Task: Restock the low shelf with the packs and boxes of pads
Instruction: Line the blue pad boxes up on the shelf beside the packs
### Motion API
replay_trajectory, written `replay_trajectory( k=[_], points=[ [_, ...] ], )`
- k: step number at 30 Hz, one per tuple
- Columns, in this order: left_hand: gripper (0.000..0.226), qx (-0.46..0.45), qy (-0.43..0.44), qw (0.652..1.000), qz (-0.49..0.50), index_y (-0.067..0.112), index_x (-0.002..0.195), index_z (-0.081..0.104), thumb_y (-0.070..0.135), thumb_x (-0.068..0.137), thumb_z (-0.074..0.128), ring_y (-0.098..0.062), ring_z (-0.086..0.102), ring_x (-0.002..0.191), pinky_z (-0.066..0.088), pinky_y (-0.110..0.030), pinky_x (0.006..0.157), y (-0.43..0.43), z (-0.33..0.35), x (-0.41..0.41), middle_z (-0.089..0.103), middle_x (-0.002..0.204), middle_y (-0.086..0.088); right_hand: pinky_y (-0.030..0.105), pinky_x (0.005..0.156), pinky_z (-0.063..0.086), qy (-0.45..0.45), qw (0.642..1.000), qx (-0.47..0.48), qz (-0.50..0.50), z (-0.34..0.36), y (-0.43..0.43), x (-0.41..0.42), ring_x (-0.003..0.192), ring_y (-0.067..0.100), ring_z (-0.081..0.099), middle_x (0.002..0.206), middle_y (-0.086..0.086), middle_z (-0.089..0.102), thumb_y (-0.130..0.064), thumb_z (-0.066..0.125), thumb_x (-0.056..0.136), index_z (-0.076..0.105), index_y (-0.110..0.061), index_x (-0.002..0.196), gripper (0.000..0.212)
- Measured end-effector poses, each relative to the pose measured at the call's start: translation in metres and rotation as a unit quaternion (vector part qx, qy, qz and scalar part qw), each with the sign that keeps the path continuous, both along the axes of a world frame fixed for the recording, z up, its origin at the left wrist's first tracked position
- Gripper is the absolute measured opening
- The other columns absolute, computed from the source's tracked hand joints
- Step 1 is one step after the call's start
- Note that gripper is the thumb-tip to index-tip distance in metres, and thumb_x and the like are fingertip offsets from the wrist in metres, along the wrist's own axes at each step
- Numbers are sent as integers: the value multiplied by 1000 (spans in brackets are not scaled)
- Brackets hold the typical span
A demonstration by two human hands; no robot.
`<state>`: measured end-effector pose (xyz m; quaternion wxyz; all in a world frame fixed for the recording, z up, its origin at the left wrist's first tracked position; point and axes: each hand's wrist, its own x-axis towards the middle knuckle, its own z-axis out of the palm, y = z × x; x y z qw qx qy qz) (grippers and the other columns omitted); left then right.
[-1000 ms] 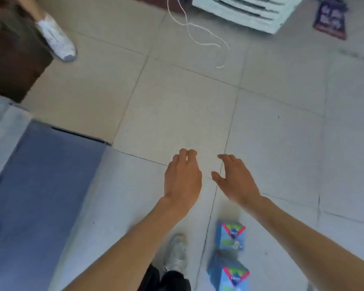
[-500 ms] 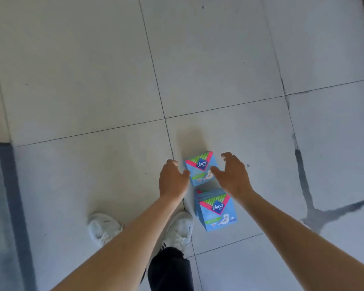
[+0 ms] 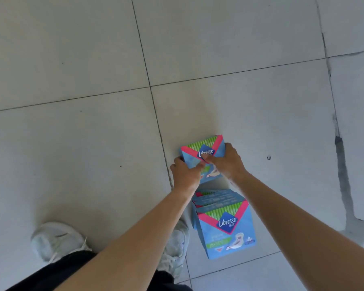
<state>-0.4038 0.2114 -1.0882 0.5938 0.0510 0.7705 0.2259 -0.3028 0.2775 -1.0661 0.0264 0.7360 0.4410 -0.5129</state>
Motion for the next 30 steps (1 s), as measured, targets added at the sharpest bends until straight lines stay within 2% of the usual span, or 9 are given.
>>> replay_trajectory(
  k=[3, 6, 8, 14, 16, 19, 25, 28, 30],
  points=[
    [56, -1, -17, 999, 29, 6, 118, 52, 25, 71, 75, -24, 63, 97, 53, -29, 68, 11, 25, -5, 53, 120, -13, 40, 77, 55, 8, 1000, -9, -16, 3, 0, -2, 87, 29, 67, 99, 17, 68, -37, 83, 64, 59, -6, 98, 52],
    [52, 4, -6, 1000, 20, 4, 123, 41, 18, 80, 68, -27, 54, 108, 48, -33, 83, 18, 65, -19, 38, 121, -9, 48, 87, 53, 18, 1000, 13, -12, 41, 6, -18, 94, 27, 66, 104, 11, 66, -41, 80, 57, 57, -10, 104, 60],
    [52, 24, 2, 999, 33, 5, 125, 39, 18, 82, 67, -27, 52, 110, 46, -32, 84, 23, 99, -37, 35, 119, -8, 48, 88, 53, 36, 999, 30, 1, 77, 16, -40, 94, 23, 67, 105, 7, 67, -42, 79, 53, 58, -13, 106, 64],
    [51, 132, 83, 979, 132, 7, 126, 42, 14, 82, 68, 1, 36, 89, 34, -13, 73, 42, 245, -150, 42, 123, -9, 43, 90, 53, 132, 985, 84, 75, 220, 55, -163, 100, 19, 65, 111, 3, 65, -29, 86, 62, 54, -14, 114, 62],
    [54, 176, 122, 959, 185, 10, 126, 44, 14, 80, 71, 14, 40, 87, 36, -4, 66, 42, 309, -212, 43, 120, -7, 38, 88, 54, 170, 974, 100, 116, 282, 64, -228, 100, 16, 65, 113, 3, 65, -28, 85, 60, 53, -14, 116, 66],
    [53, 237, 193, 918, 252, 11, 124, 47, 10, 77, 73, 28, 35, 90, 35, 4, 67, 32, 401, -302, 46, 117, -6, 30, 82, 55, 249, 944, 116, 180, 370, 66, -330, 98, 14, 67, 112, 2, 66, -12, 86, 66, 52, -13, 119, 62],
    [60, 273, 313, 831, 370, 17, 130, 44, 12, 78, 74, 24, 41, 95, 36, 6, 67, -19, 536, -439, 42, 115, 3, 13, 66, 51, 383, 859, 139, 309, 511, 29, -502, 86, 0, 67, 109, 1, 68, -21, 82, 55, 53, -11, 119, 71],
    [64, 252, 351, 799, 418, 19, 134, 39, 16, 80, 74, 1, 46, 103, 38, 4, 65, -49, 564, -484, 40, 119, 2, 13, 66, 51, 436, 816, 121, 361, 541, 2, -564, 87, 0, 67, 110, 1, 67, -18, 82, 54, 53, -11, 119, 72],
    [65, 229, 378, 779, 445, 16, 135, 38, 18, 81, 73, -3, 44, 103, 37, 5, 65, -68, 569, -506, 39, 121, 1, 12, 66, 51, 456, 795, 108, 385, 545, -18, -597, 87, -2, 66, 109, -2, 67, -18, 82, 53, 53, -13, 118, 71]
  ],
)
